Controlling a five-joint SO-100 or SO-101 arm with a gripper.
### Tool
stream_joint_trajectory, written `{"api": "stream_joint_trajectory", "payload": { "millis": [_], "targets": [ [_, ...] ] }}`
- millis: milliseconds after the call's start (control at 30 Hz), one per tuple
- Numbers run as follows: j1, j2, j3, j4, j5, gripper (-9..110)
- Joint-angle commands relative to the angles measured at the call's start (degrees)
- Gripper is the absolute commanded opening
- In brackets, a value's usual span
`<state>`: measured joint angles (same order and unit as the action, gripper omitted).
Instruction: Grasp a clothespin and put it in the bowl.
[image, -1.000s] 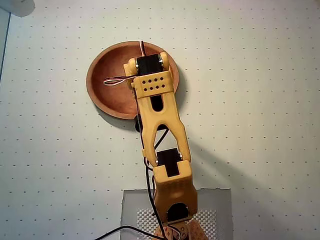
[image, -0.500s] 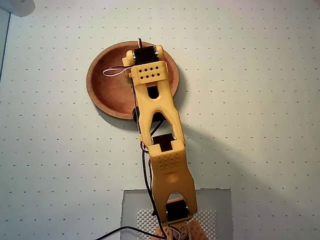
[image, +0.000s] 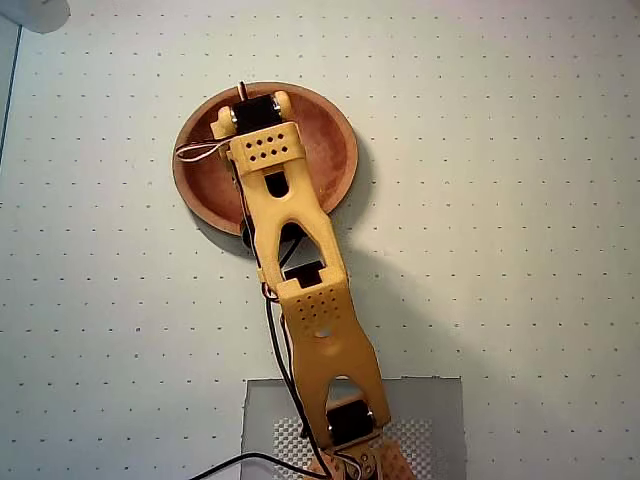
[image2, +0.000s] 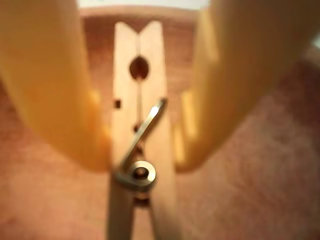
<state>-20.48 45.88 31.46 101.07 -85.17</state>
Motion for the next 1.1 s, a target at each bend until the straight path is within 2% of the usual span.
{"api": "stream_joint_trajectory", "payload": {
  "millis": [0, 467, 1067],
  "targets": [
    [-0.5, 0.5, -4.8, 1.3, 0.0, -3],
    [-2.1, -6.1, -13.3, 1.1, -0.1, -3],
    [4.5, -10.3, -20.3, 0.9, -0.4, -3]
  ]
}}
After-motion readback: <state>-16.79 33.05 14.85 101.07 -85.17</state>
